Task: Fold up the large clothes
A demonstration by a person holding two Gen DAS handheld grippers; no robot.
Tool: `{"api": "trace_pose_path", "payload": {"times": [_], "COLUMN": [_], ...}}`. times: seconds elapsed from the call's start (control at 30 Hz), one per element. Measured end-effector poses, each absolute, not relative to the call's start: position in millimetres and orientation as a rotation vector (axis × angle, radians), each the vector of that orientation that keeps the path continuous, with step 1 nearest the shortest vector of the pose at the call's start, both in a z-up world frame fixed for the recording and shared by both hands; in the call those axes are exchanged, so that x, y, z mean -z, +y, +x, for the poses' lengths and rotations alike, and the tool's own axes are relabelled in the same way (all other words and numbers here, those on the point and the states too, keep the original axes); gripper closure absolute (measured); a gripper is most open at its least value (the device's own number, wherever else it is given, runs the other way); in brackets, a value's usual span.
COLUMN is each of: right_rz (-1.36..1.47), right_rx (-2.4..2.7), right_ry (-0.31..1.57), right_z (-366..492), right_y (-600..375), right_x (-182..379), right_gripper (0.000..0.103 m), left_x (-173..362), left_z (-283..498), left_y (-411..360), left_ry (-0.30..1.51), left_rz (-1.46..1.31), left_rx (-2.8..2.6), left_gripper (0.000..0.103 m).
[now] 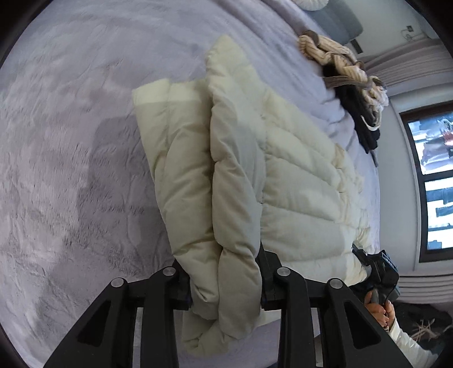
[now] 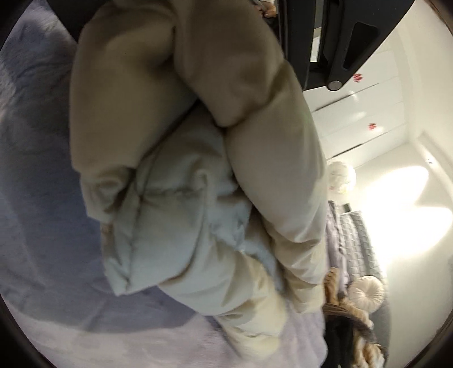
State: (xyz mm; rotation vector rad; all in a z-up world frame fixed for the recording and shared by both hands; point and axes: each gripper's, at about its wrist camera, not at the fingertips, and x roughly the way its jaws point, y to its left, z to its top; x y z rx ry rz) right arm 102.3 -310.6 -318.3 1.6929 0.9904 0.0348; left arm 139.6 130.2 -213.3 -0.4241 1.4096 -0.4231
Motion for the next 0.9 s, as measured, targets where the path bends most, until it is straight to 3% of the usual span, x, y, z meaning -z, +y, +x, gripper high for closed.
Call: {"api": "trace_pose_path", "payload": {"times": [0.03, 0.1, 0.23, 0.47, 0.5, 0.53, 0.57, 0.73, 0.8, 0.9], "right_rz": [1.679, 1.654, 1.574, 1.319, 1.281, 1.254, 1.228, 1.116, 1.071, 0.982], "right_rx": [-0.013, 0.012, 0.015, -0.030, -0.043, -0.054, -0.068, -0.165, -0.196, -0.220], "right_ry": [1.013, 1.050, 1.153, 1.344, 1.362, 1.375, 1.385, 1.417, 1.420, 1.400], "right_z": [106.0, 114.9, 133.3, 162.6, 165.3, 170.1, 177.9, 171.5, 168.1, 183.1], "right_y": [-311.1, -312.0, -308.5, -288.0, -280.4, -276.4, -272.3, -233.0, -219.7, -201.2], "right_x": [317.5, 311.2, 295.7, 259.2, 255.0, 251.1, 248.3, 230.0, 228.0, 211.3], "right_gripper": [0.061, 0.055, 0.039, 0.039, 0.039, 0.039, 0.039, 0.037, 0.018, 0.013], "left_x": [213.2, 212.5, 206.7, 187.9, 187.0, 186.1, 185.3, 179.7, 177.7, 175.8], "left_z": [139.4, 143.2, 144.0, 142.4, 145.4, 146.1, 145.8, 148.1, 147.6, 148.7], "left_y": [131.4, 129.2, 135.6, 154.0, 153.0, 156.0, 156.7, 155.1, 154.3, 154.3], "left_ry": [1.418, 1.428, 1.454, 1.442, 1.444, 1.443, 1.437, 1.407, 1.397, 1.391], "left_rz": [-0.414, -0.388, -0.369, -0.359, -0.359, -0.359, -0.356, -0.303, -0.280, -0.282], "left_rx": [0.403, 0.352, 0.340, 0.359, 0.359, 0.358, 0.354, 0.336, 0.334, 0.348], "left_gripper": [0.053, 0.040, 0.038, 0.038, 0.032, 0.010, 0.005, 0.004, 0.004, 0.004]}}
